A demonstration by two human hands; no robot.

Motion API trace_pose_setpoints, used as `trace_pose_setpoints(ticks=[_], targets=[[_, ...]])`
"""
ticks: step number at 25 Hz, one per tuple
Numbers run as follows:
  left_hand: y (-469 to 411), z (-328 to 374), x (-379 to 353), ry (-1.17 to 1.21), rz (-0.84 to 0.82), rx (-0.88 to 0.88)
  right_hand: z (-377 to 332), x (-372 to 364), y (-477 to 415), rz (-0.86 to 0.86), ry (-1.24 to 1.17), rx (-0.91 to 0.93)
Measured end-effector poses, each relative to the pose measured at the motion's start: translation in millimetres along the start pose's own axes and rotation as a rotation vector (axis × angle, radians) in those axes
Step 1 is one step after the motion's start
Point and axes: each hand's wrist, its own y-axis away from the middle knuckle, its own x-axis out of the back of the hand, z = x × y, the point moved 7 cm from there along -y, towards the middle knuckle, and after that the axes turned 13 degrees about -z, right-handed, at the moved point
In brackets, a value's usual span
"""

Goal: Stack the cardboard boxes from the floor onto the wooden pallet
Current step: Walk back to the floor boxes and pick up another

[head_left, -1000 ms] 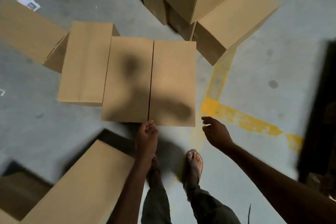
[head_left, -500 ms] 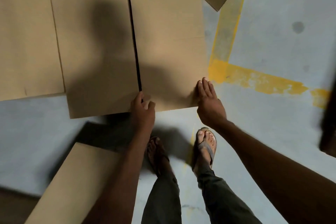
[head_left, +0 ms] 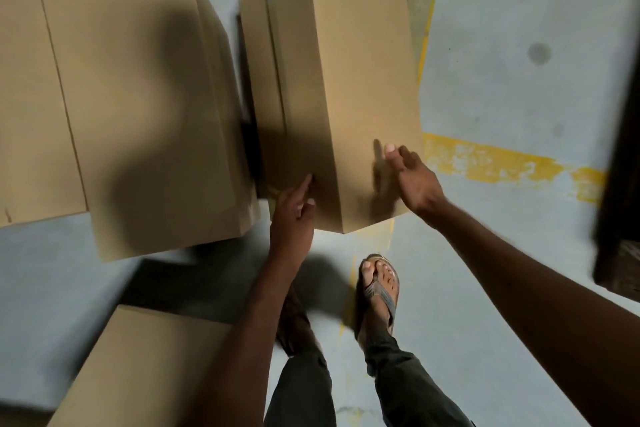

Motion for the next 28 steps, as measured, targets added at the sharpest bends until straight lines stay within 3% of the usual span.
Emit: trace_pose_setpoints(ticks=[3,6,10,14,18,20,25,28], targets=[[-2.2,1.1,-4.0,-0.015,-0.018,-0.067,-32.7,-2.5,6.8,0.004,-0.085,0.138],[-10.4,4.9,-3.5,0.036,-0.083,-0.119,-44.0,-19.7,-1.8,-0.016,0.016,0.146],[-45.9,-5.1,33.3,0.228,0.181,0.116,-43.5,-16.0,-11.9,0.011,0.156,0.125],[-92.7,-41.3,39.6,0.337,0.111,0.381,-31.3,-7.0,-26.8,-0.022,0.104,0.124],[-99.8,-40.5,45.3,0.303,0.118,0.326,-18.5,18.3,-33.1,-0.061,-0.167,0.104],[-75.0,-14.8,56.7,0.254,0.148,0.291,-19.7,40.2,-24.8,-0.072,-0.337,0.071],[-5.4,109.3,79.5,0.106,0.035,0.233,-64.4,103.4,42.9,-0.151,-0.448,0.087],[45.3,179.1,87.7,0.075,-0.044,0.247,-84.6,125.6,103.7,-0.315,-0.481,-0.01]])
